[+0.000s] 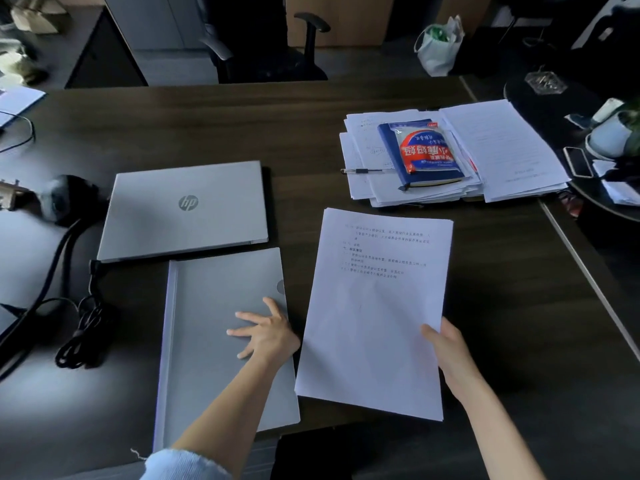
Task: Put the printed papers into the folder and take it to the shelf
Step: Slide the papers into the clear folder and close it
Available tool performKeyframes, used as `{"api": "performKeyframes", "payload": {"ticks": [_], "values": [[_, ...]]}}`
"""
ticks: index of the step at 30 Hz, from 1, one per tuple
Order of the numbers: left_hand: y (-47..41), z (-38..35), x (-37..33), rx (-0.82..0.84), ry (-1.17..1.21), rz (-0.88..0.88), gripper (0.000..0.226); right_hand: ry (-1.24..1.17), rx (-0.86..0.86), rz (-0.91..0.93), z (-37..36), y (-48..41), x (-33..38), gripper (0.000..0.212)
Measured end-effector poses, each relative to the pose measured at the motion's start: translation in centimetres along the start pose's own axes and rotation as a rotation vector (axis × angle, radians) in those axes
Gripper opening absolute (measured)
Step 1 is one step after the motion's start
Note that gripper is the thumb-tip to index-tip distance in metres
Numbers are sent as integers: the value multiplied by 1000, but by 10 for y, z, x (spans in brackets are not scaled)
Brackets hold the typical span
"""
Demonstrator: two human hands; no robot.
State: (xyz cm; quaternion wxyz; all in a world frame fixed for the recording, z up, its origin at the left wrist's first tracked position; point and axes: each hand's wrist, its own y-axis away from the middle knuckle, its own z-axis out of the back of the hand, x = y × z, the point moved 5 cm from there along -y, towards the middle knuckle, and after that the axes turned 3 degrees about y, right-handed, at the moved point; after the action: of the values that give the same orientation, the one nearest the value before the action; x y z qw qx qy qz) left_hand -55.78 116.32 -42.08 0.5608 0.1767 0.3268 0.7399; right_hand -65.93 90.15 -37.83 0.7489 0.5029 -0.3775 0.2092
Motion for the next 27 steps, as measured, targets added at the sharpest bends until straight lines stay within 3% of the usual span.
{"api": "performKeyframes", "payload": {"ticks": [4,17,24,27], "values": [[2,6,-2,8,-90,5,68,-8,21,7,-5,0,5,23],[7,-1,4,134,-234,-241,70,45,21,-10,-11,-5,1,21],[29,26,23,-35,100,-377,19,110,48,-82,-26,-8,-11,24],[39,42,41,-164,190,-397,18,116,109,-98,-52,-8,-15,27]]}}
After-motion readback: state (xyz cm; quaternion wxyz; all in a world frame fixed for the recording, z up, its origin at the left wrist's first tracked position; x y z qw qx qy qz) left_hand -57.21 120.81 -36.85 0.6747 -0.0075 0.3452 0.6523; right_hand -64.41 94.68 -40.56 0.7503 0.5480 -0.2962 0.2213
